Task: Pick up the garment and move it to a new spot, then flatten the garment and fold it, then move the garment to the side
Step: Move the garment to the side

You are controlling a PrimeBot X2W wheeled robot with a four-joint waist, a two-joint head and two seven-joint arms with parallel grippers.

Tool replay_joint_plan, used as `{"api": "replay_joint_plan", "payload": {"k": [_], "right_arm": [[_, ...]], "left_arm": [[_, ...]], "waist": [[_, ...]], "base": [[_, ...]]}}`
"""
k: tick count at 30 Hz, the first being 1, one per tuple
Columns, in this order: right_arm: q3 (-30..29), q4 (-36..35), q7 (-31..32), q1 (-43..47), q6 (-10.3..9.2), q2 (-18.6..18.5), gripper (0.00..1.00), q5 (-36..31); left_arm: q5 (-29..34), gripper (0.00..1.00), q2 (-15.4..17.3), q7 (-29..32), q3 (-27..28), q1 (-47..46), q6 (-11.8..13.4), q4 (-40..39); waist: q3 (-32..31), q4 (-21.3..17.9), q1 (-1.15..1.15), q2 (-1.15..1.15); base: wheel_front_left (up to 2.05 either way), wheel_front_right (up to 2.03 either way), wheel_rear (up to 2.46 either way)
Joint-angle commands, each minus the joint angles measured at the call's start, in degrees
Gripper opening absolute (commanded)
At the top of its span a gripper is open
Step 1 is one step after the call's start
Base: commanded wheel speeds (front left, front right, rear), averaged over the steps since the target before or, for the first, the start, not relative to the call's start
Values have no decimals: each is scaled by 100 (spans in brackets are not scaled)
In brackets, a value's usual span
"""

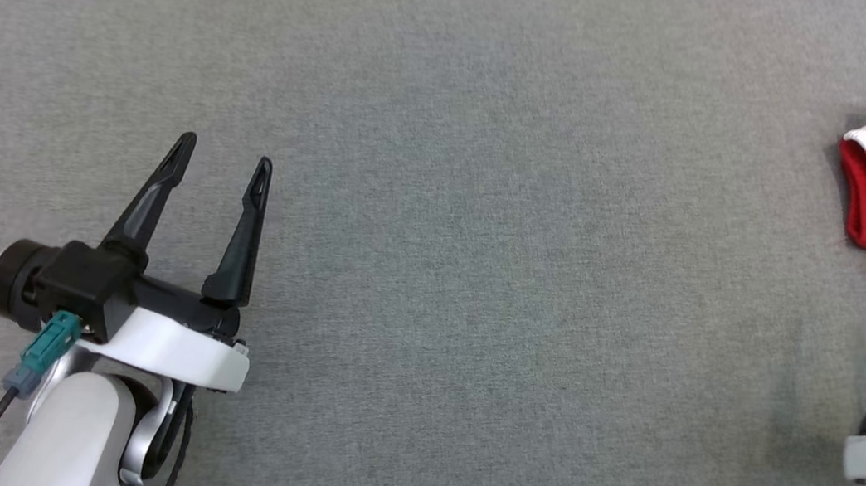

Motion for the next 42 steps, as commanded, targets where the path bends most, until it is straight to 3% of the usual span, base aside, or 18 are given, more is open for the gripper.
{"api": "replay_joint_plan", "payload": {"k": [1,10,19,34,42], "right_arm": [[104,-226,114,132,-10,111,100,-110],[352,-1165,587,577,-10,483,100,-414],[391,-1570,907,1058,-10,591,100,-540],[404,-1959,1330,2002,-8,618,100,-667],[392,-2091,1436,2187,-6,602,100,-645]], "left_arm": [[-61,100,-10,-31,50,105,64,33],[-262,100,-133,-136,174,422,209,259],[-381,100,-58,-174,287,920,292,468],[-464,100,106,51,207,1691,364,506],[-485,100,138,146,173,1853,424,473]], "waist": [[-187,159,0,0],[-568,693,0,0],[-1152,1027,0,0],[-2056,921,0,0],[-2162,884,0,0]], "base": [[0,0,0],[0,0,0],[0,0,0],[0,0,0],[0,0,0]]}}
